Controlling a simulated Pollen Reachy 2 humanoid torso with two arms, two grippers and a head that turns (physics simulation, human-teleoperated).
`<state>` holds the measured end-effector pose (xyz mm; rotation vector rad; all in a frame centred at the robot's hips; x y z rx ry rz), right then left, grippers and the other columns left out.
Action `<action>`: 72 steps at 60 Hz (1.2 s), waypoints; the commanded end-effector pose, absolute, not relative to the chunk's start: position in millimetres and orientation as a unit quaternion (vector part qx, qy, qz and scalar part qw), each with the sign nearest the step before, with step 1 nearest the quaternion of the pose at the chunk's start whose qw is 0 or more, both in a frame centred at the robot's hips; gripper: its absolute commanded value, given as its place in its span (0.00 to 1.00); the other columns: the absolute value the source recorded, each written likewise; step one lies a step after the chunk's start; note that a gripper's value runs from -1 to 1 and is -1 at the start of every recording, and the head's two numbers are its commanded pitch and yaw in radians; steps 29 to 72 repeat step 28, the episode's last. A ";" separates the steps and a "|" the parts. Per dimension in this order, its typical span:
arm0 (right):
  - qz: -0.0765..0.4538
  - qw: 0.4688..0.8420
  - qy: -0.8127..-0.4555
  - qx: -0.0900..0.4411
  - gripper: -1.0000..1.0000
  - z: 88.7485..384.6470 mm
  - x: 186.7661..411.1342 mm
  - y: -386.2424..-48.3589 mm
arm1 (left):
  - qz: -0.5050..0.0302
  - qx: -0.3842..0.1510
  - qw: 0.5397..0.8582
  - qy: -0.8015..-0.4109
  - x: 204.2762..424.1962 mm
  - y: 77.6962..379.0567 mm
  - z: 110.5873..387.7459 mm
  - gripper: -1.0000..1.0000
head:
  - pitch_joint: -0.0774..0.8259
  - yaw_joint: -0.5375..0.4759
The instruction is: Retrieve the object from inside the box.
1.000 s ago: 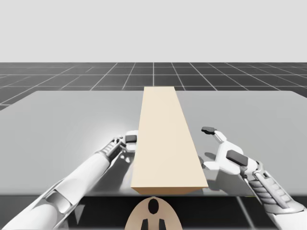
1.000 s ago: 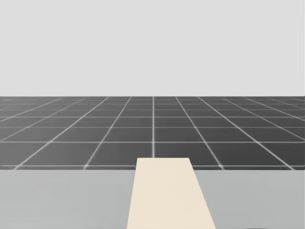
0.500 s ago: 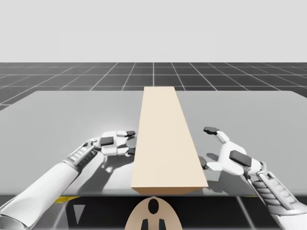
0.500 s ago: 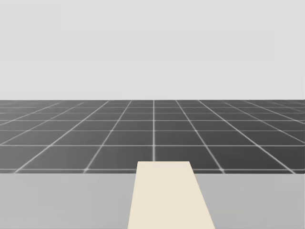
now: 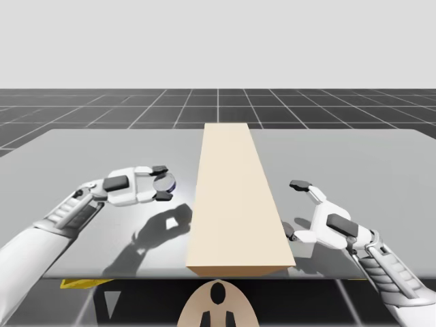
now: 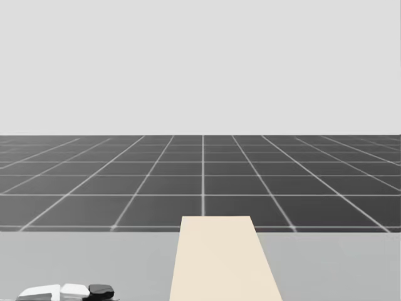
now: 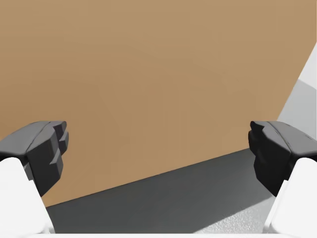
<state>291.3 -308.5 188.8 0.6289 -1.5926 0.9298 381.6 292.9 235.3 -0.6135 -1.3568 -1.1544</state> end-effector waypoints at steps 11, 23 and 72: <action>0.395 0.562 -0.675 0.267 0.00 188.8 290.7 -308.9 | -0.506 -0.236 0.547 -0.624 389.0 292.9 333.4 1.00 | 0.11 0.53; 0.395 0.562 -0.676 0.267 0.00 189.2 290.3 -310.1 | -0.506 -0.220 0.538 -0.637 391.7 297.2 378.6 1.00 | 0.11 0.53; 0.395 0.563 -0.676 0.267 0.00 189.2 290.3 -310.0 | -0.505 -0.213 0.537 -0.641 395.2 297.6 393.2 1.00 | 0.11 0.53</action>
